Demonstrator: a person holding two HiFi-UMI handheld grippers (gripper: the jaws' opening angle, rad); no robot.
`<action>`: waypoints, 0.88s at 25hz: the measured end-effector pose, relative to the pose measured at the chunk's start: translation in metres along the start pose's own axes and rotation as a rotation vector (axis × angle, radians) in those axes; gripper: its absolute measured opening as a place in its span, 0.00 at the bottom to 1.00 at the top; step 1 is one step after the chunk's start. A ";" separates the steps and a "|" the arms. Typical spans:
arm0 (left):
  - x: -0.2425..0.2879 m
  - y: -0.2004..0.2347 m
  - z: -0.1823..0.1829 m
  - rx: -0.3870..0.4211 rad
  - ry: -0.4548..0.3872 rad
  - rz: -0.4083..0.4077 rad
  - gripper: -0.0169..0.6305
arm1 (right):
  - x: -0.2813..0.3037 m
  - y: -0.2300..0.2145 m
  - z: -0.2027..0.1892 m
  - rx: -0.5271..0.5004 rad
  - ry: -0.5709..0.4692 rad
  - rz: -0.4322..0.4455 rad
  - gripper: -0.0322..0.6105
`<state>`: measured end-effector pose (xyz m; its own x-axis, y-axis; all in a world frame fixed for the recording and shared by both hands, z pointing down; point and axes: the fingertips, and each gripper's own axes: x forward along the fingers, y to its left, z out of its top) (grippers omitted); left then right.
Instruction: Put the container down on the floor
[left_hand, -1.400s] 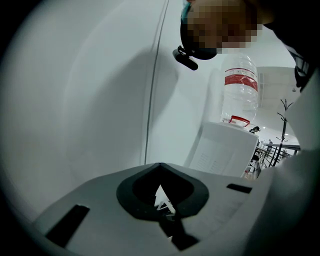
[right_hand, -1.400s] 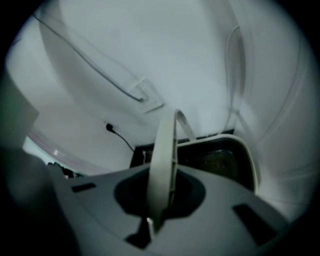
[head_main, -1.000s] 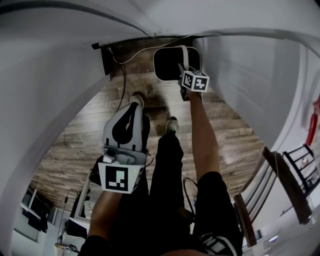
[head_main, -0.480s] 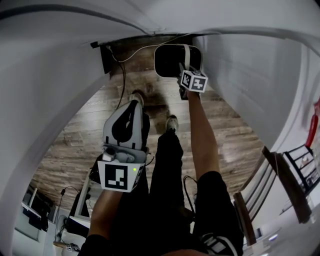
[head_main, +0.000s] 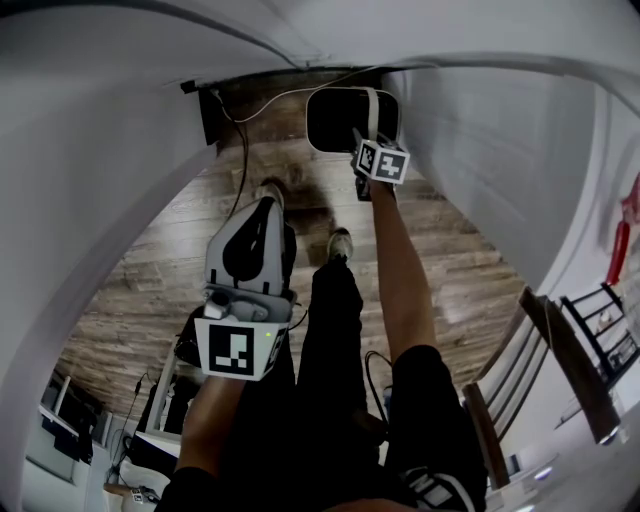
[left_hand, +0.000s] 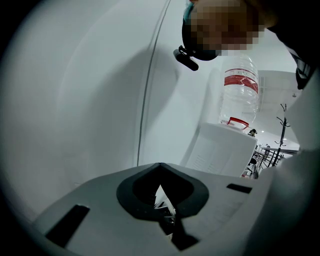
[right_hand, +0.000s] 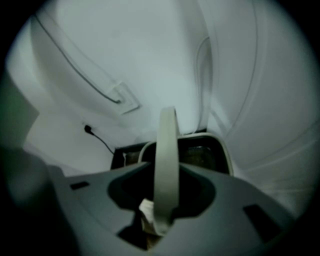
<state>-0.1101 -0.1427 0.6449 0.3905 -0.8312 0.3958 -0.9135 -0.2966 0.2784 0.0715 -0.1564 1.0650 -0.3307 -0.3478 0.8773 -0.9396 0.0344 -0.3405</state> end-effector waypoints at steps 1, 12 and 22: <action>-0.001 -0.001 0.000 0.000 0.001 -0.002 0.07 | -0.002 -0.001 -0.001 -0.002 0.000 -0.012 0.26; -0.018 -0.009 0.005 -0.010 -0.003 -0.004 0.07 | -0.034 -0.006 -0.001 0.002 -0.031 -0.080 0.27; -0.047 -0.031 0.025 0.005 -0.052 -0.010 0.07 | -0.084 0.002 -0.003 0.015 -0.062 -0.060 0.27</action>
<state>-0.1031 -0.1064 0.5957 0.3930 -0.8517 0.3467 -0.9103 -0.3071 0.2776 0.0972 -0.1246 0.9911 -0.2676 -0.4061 0.8738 -0.9559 -0.0022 -0.2938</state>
